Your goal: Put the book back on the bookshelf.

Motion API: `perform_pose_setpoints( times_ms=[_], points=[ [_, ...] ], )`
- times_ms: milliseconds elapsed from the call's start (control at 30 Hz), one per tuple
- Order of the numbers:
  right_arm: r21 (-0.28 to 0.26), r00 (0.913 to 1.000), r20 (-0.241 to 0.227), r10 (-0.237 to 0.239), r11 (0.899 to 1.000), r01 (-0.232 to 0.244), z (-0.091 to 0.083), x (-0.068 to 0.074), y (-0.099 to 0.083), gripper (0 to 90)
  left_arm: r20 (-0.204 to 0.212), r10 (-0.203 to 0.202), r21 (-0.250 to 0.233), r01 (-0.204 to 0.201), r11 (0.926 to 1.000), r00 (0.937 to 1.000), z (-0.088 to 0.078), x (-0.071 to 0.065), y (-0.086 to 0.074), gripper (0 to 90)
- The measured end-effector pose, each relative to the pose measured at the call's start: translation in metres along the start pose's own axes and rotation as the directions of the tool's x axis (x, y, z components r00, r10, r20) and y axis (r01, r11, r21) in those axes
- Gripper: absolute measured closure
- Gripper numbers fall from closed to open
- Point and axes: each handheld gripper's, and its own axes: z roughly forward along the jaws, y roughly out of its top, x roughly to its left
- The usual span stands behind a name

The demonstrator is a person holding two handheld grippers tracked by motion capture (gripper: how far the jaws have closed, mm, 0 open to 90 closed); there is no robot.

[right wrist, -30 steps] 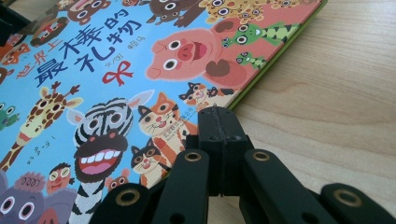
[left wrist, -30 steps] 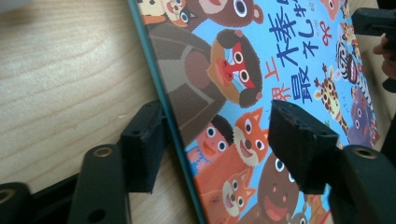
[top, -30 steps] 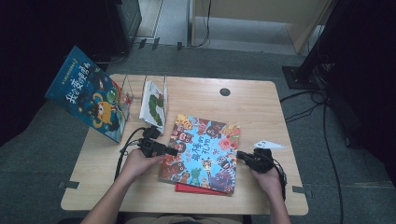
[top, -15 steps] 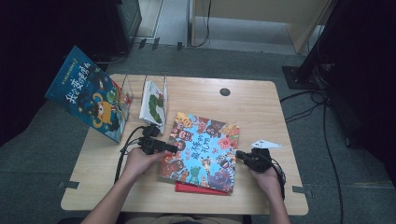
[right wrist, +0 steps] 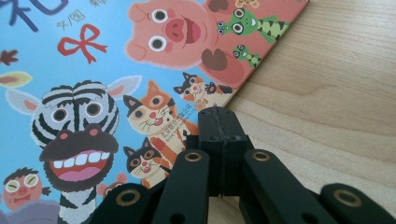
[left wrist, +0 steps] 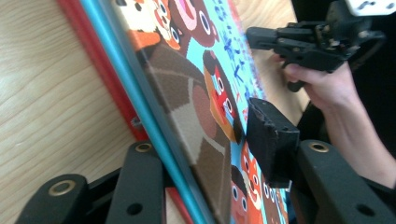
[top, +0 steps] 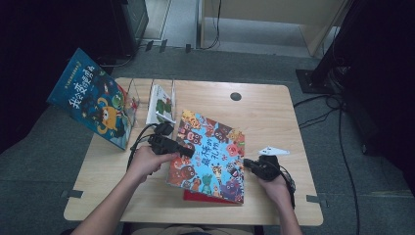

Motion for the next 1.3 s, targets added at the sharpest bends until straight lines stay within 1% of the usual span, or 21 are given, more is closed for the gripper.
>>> perform_pose_setpoints(
  times_ms=[33, 100, 167, 200, 233, 267, 333, 533, 567, 667, 733, 767, 800, 833, 867, 900, 1000, 1167, 1200, 1267, 1300],
  points=[
    [0.004, 1.0, 0.003, -0.002, 1.0, 0.002, 0.0, 0.001, 0.0, 90.0, 0.008, 0.0, 0.001, 0.0, 1.0, 1.0, -0.001, -0.002, 0.003, 62.1],
    [0.001, 0.9998, 0.011, -0.013, 1.0, 0.013, 0.001, 0.002, 0.001, 90.0, 0.056, -0.001, 0.003, 0.001, 1.0, 0.9984, -0.003, -0.005, 0.011, 67.0],
    [-0.004, 0.9996, 0.013, -0.024, 1.0, 0.024, 0.002, 0.002, 0.001, 90.0, 0.117, -0.015, 0.017, 0.013, 0.9998, 0.993, -0.007, -0.008, 0.019, 72.2],
    [-0.004, 0.9994, 0.016, -0.03, 1.0, 0.03, 0.002, 0.002, 0.001, 88.4, 0.106, -0.023, 0.04, 0.019, 0.999, 0.9941, -0.009, -0.012, 0.025, 73.8],
    [-0.006, 0.9991, 0.021, -0.037, 0.999, 0.038, 0.001, 0.002, 0.001, 85.0, 0.101, -0.027, 0.048, 0.022, 0.9986, 0.9946, -0.01, -0.014, 0.028, 74.1],
    [-0.007, 0.9991, 0.012, -0.04, 0.999, 0.04, 0.001, 0.001, 0.001, 84.1, 0.087, -0.029, 0.06, 0.024, 0.9979, 0.9958, -0.012, -0.018, 0.033, 74.2],
    [-0.012, 0.9989, -0.018, -0.042, 0.999, 0.042, -0.002, 0.0, 0.002, 81.6, 0.072, -0.036, 0.07, 0.031, 0.9971, 0.9967, -0.016, -0.023, 0.039, 74.6],
    [-0.038, 0.997, -0.023, -0.074, 0.997, 0.073, -0.009, 0.004, 0.002, 73.4, 0.007, -0.028, 0.109, 0.027, 0.9937, 0.9996, -0.028, -0.045, 0.055, 75.3],
    [-0.042, 0.9961, -0.022, -0.085, 0.996, 0.084, -0.009, 0.005, 0.002, 72.3, -0.004, -0.019, 0.109, 0.019, 0.9938, 0.9998, -0.032, -0.048, 0.057, 76.2],
    [-0.052, 0.9953, -0.028, -0.093, 0.994, 0.091, -0.01, 0.006, 0.002, 69.5, -0.018, -0.022, 0.073, 0.024, 0.9971, 0.9996, -0.048, -0.057, 0.064, 79.4],
    [-0.057, 0.9955, -0.034, -0.088, 0.995, 0.086, -0.01, 0.005, 0.003, 69.2, -0.041, 0.005, 0.08, -0.002, 0.9968, 0.9991, -0.056, -0.062, 0.066, 81.5],
    [-0.057, 0.9955, -0.037, -0.087, 0.995, 0.085, -0.01, 0.005, 0.003, 69.0, -0.055, 0.031, 0.097, -0.026, 0.9949, 0.998, -0.058, -0.066, 0.067, 81.5],
    [-0.058, 0.9953, -0.036, -0.09, 0.994, 0.088, -0.009, 0.005, 0.004, 68.8, -0.081, 0.059, 0.115, -0.049, 0.9921, 0.995, -0.061, -0.07, 0.067, 81.5],
    [-0.061, 0.9948, -0.037, -0.095, 0.994, 0.092, -0.008, 0.005, 0.004, 68.8, -0.072, 0.062, 0.118, -0.054, 0.9916, 0.9955, -0.064, -0.072, 0.066, 81.5],
    [-0.058, 0.9944, -0.04, -0.097, 0.994, 0.095, -0.008, 0.006, 0.005, 68.6, -0.087, 0.076, 0.117, -0.065, 0.991, 0.9933, -0.068, -0.076, 0.064, 81.5],
    [-0.057, 0.9938, -0.043, -0.102, 0.993, 0.1, -0.007, 0.007, 0.005, 68.4, -0.094, 0.075, 0.118, -0.064, 0.9909, 0.9927, -0.071, -0.077, 0.063, 81.6],
    [-0.051, 0.9939, -0.048, -0.099, 0.994, 0.096, -0.004, 0.008, 0.007, 67.8, -0.13, 0.088, 0.116, -0.073, 0.9906, 0.9875, -0.085, -0.079, 0.057, 81.5],
    [-0.051, 0.9925, -0.06, -0.107, 0.993, 0.104, 0.001, 0.012, 0.011, 66.7, -0.174, 0.065, 0.086, -0.051, 0.995, 0.9825, -0.108, -0.074, 0.044, 81.1],
    [-0.052, 0.9917, -0.059, -0.114, 0.992, 0.111, 0.002, 0.013, 0.011, 66.2, -0.177, 0.054, 0.079, -0.04, 0.9961, 0.9827, -0.113, -0.072, 0.041, 81.1],
    [-0.05, 0.992, -0.065, -0.108, 0.993, 0.105, 0.004, 0.015, 0.013, 65.5, -0.184, 0.035, 0.059, -0.025, 0.998, 0.9823, -0.125, -0.068, 0.034, 80.9],
    [-0.048, 0.9913, -0.063, -0.116, 0.992, 0.113, 0.006, 0.015, 0.014, 65.5, -0.189, 0.034, 0.057, -0.023, 0.9981, 0.9814, -0.128, -0.067, 0.031, 80.9]
  ],
)
